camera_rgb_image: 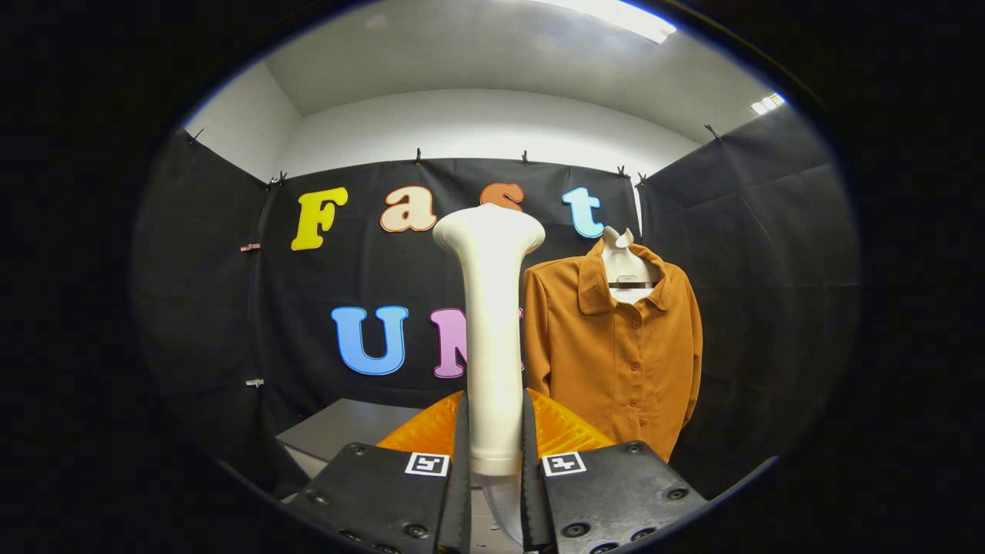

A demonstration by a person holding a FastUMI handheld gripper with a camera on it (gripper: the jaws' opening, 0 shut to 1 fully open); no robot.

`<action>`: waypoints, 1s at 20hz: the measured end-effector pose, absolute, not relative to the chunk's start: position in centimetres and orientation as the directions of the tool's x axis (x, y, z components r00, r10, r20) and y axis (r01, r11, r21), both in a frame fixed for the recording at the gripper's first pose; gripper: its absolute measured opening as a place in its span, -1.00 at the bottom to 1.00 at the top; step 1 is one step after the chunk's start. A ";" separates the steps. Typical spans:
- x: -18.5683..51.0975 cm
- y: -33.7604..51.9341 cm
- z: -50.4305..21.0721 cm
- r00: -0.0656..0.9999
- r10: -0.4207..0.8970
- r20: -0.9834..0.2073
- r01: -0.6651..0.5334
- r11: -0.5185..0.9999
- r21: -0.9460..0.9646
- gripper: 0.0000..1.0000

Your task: Iron the clothes twice with a garment steamer, once on the left side and once on the right side.

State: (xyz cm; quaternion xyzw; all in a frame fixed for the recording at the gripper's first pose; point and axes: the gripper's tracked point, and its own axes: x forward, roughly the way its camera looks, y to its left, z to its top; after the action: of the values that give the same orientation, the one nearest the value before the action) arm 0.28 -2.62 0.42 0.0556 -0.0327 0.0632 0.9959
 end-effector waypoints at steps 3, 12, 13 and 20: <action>0.6 -2.5 0.0 0.990 0.124 0.065 -0.130 0.986 0.104 -0.42; 1.2 -2.2 -0.5 0.991 0.129 0.046 -0.133 0.985 0.106 -0.41; 1.1 -2.2 -0.5 0.991 0.128 0.045 -0.133 0.986 0.105 -0.42; 1.0 -2.1 -0.4 0.990 0.131 0.044 -0.135 0.986 0.101 -0.41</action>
State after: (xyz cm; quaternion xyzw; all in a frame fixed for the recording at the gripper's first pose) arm 1.01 -2.06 -0.38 0.0522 -0.0188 0.0666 0.9962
